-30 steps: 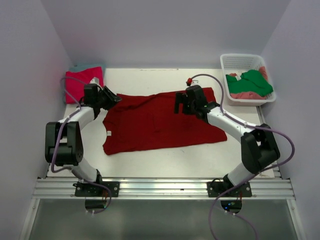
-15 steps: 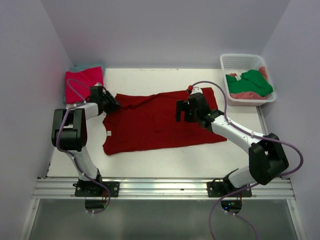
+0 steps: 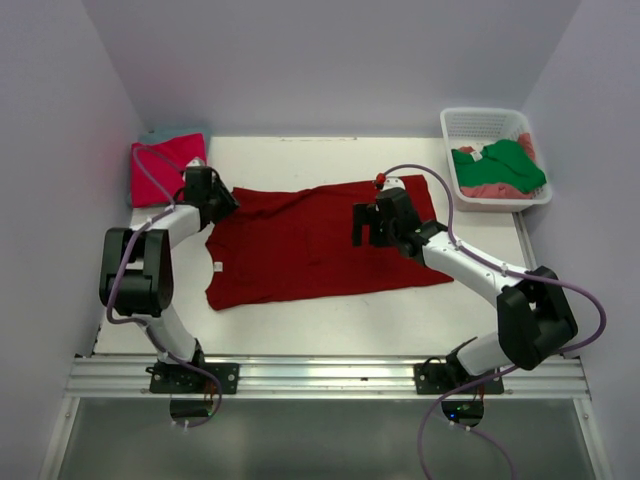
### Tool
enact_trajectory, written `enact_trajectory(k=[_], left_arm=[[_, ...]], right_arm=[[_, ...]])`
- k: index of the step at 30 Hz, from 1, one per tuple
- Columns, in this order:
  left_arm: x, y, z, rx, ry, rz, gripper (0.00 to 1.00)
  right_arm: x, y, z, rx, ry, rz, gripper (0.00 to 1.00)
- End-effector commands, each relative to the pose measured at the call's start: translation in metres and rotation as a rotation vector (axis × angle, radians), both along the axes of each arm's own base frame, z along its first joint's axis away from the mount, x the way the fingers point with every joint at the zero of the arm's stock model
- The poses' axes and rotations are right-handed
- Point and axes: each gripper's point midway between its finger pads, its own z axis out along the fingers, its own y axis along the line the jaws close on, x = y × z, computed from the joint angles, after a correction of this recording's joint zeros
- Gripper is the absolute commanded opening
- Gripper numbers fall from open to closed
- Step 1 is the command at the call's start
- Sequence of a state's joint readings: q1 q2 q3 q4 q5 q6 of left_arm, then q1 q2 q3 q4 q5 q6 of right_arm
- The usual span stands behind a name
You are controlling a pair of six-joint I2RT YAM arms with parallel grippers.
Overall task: Fold and stack the t-shirts
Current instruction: Grap the side of the flattened tshirt furthest away from the robot with both arms
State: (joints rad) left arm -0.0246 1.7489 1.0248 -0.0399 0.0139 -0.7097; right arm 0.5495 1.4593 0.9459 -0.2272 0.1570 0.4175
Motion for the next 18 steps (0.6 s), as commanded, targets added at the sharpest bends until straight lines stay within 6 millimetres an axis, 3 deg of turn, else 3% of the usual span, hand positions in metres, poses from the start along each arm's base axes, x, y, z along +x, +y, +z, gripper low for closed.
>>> enact_trajectory(k=[1, 7, 18], left_arm=[[0.000, 0.005, 0.000, 0.065, 0.015, 0.000, 0.46], [-0.001, 0.005, -0.023, 0.066, 0.077, 0.002, 0.46], [0.000, 0.008, -0.022, 0.126, 0.079, 0.006, 0.45]], right_arm=[[0.001, 0.002, 0.013, 0.013, -0.032, 0.010, 0.99], [0.000, -0.001, 0.014, 0.004, -0.035, 0.002, 0.99], [0.000, 0.002, 0.009, 0.012, -0.020, 0.001, 0.99]])
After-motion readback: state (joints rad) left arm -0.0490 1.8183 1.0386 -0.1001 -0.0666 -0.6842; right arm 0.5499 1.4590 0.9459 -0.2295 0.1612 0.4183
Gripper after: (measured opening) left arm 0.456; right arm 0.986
